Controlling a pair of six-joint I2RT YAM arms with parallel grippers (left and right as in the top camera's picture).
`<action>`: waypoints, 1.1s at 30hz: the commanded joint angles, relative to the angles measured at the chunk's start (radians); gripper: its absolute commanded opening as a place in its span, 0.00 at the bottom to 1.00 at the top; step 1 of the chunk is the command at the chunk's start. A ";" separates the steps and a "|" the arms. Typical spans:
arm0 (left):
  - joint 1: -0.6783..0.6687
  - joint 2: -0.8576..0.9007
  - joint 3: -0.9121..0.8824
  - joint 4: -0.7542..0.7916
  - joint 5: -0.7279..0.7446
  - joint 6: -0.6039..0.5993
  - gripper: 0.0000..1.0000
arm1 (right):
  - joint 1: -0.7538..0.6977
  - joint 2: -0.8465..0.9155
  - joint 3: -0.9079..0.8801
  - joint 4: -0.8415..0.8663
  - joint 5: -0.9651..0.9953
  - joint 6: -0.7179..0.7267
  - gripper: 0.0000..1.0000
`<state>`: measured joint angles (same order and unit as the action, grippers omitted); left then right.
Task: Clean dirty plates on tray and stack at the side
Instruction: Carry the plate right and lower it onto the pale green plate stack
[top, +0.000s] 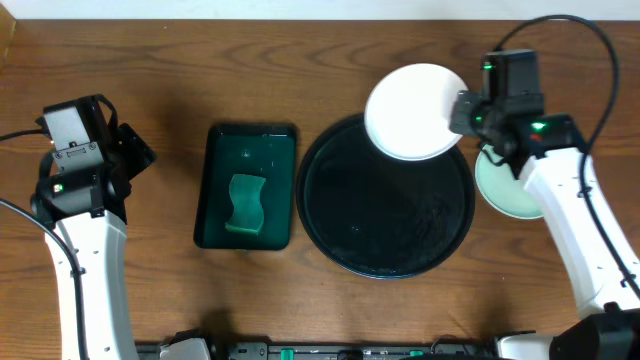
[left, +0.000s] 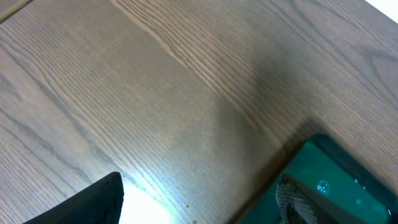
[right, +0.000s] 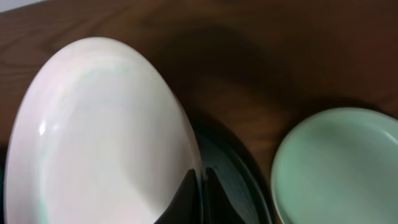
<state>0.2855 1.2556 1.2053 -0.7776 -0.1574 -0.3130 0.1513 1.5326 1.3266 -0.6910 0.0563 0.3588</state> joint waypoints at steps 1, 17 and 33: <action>0.004 -0.010 0.014 0.001 -0.012 0.005 0.79 | -0.098 -0.023 0.012 -0.041 -0.065 0.015 0.01; 0.004 -0.010 0.014 0.001 -0.012 0.005 0.79 | -0.336 -0.023 0.012 -0.132 -0.065 0.014 0.01; 0.004 -0.010 0.014 0.001 -0.012 0.005 0.79 | -0.491 -0.023 0.010 -0.204 0.031 0.020 0.01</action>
<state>0.2855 1.2556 1.2053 -0.7776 -0.1570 -0.3130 -0.2901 1.5326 1.3266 -0.8848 0.0032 0.3599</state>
